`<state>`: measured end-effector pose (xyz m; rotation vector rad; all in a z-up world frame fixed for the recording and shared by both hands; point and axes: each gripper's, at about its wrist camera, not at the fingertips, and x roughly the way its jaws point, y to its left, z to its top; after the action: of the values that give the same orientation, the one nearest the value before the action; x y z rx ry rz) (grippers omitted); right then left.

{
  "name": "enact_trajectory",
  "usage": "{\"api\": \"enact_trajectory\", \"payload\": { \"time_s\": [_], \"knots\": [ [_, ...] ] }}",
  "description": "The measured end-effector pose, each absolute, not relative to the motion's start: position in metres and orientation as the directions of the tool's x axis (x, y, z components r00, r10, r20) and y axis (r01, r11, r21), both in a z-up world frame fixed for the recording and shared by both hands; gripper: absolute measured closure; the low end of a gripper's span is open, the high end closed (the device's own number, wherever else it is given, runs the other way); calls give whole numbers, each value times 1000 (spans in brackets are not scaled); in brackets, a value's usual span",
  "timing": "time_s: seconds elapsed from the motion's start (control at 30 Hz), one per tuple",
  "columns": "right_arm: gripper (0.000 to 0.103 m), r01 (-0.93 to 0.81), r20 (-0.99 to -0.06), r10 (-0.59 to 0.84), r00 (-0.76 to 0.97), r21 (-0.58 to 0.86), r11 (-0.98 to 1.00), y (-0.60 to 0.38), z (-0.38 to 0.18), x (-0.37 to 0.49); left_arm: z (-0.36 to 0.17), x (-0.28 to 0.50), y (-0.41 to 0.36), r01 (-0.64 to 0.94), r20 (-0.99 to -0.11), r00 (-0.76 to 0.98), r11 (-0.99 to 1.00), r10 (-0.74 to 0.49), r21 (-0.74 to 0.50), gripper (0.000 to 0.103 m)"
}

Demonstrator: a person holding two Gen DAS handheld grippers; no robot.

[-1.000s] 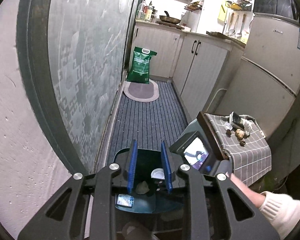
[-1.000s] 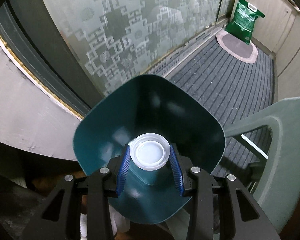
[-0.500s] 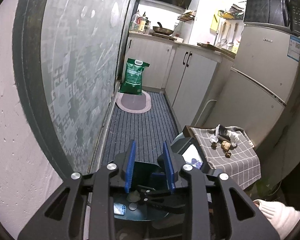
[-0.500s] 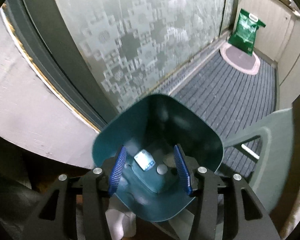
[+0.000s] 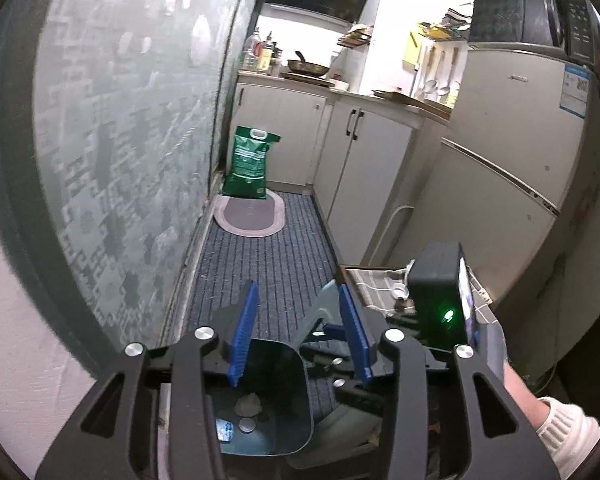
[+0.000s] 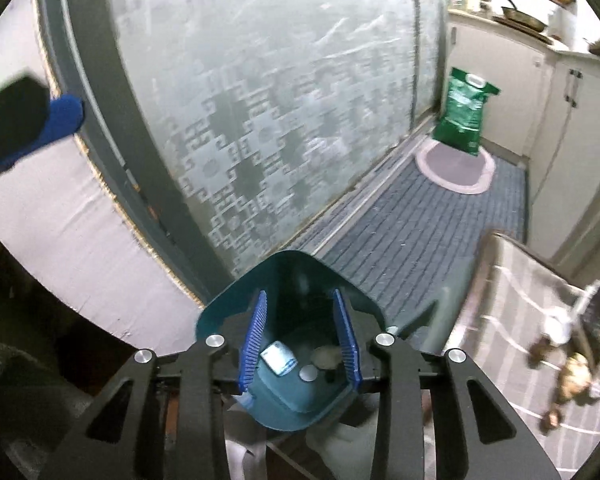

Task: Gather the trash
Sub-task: 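Move both grippers back toward the table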

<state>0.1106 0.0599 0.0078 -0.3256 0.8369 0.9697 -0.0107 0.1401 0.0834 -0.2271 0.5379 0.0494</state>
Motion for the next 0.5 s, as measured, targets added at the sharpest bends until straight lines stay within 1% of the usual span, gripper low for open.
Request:
{"api": "enact_trajectory", "payload": {
  "time_s": [0.27,0.5],
  "knots": [
    [68,-762,-725,566,392,90,642,1,23,140,70,18,105,-44,-538,840,979,-71,-198,54],
    [68,-667,-700,526,484,94,739,-59,37,176,46,48,71,2,-592,797,981,-119,-195,54]
  ]
}}
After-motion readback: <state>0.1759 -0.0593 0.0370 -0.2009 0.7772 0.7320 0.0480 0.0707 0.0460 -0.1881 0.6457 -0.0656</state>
